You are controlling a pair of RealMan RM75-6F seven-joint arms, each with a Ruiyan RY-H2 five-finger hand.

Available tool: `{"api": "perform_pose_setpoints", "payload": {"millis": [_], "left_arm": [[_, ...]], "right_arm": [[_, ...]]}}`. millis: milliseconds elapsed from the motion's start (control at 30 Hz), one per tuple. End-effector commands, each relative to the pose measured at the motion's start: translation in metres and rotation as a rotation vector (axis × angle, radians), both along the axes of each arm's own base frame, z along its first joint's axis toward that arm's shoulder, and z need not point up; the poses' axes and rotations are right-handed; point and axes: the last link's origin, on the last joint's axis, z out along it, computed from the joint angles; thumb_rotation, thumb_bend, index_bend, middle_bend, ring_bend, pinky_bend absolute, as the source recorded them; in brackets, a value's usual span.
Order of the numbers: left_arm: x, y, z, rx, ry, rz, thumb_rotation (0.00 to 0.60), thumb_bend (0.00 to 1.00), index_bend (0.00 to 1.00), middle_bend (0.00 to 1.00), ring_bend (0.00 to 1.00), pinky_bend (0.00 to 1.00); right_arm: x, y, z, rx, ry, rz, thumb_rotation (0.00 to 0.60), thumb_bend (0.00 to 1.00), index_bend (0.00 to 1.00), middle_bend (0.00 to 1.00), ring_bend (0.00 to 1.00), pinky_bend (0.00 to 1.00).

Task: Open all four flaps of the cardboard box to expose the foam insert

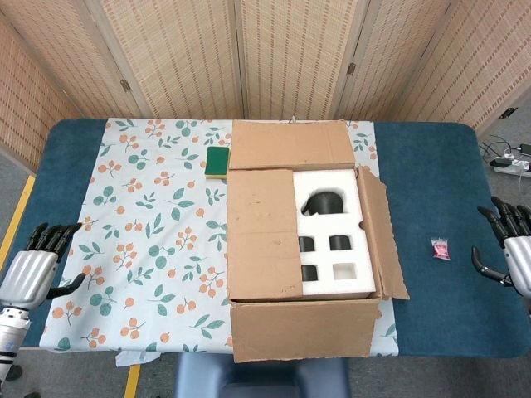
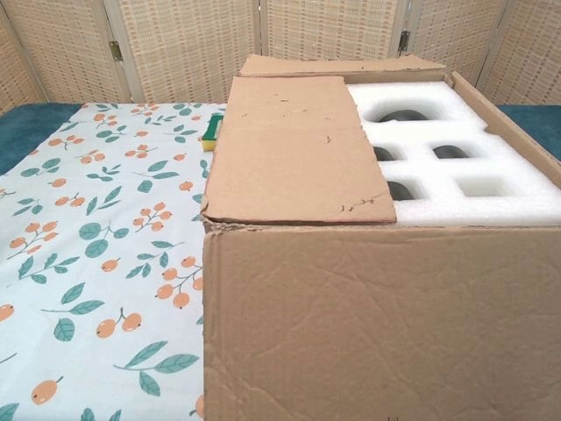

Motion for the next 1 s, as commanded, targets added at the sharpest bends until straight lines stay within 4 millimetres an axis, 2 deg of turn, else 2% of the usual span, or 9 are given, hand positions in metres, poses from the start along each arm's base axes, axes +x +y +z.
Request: {"api": "perform_pose_setpoints", "payload": {"millis": [33,133,233,400,600,700,800,1000], "left_arm": [[0.040,0.014,0.004,-0.024,0.036,-0.137,0.600,0.47,0.08,0.36,0.29,0.27],[0.065,0.021,-0.001,-0.067,0.052,-0.214,0.600,0.52,0.12,0.50,0.45,0.50],[0.088,0.026,-0.008,-0.116,0.059,-0.263,0.600,0.53,0.13,0.61,0.62,0.67],[0.126,0.045,-0.018,-0.185,0.065,-0.335,0.600,0.57,0.20,0.74,0.73,0.77],[0.173,0.065,-0.038,-0.319,0.084,-0.404,0.600,0.66,0.29,0.95,0.95,0.97],[0.190,0.073,-0.046,-0.388,0.097,-0.402,0.600,0.73,0.30,1.00,1.00,1.00],[0.208,0.084,-0.057,-0.438,0.133,-0.416,0.600,0.81,0.31,1.00,1.00,1.00],[0.236,0.096,-0.079,-0.466,0.153,-0.479,0.600,0.82,0.32,1.00,1.00,1.00]], "right_arm": [[-0.010,0.013,-0.005,-0.036,-0.037,0.000,0.232,0.58,0.08,0.00,0.00,0.00],[-0.010,0.023,-0.001,-0.037,-0.068,0.020,0.234,0.58,0.08,0.00,0.00,0.00],[-0.007,0.032,0.005,-0.041,-0.112,0.047,0.233,0.58,0.08,0.00,0.00,0.00],[-0.009,0.041,0.016,-0.063,-0.142,0.051,0.233,0.58,0.08,0.00,0.00,0.00],[-0.011,0.047,0.027,-0.086,-0.179,0.061,0.232,0.58,0.08,0.00,0.00,0.00],[-0.011,0.047,0.029,-0.091,-0.186,0.064,0.233,0.58,0.08,0.00,0.00,0.00],[-0.011,0.047,0.029,-0.081,-0.204,0.076,0.233,0.58,0.08,0.00,0.00,0.00],[-0.008,0.051,0.039,-0.079,-0.277,0.132,0.232,0.58,0.08,0.00,0.00,0.00]]}}
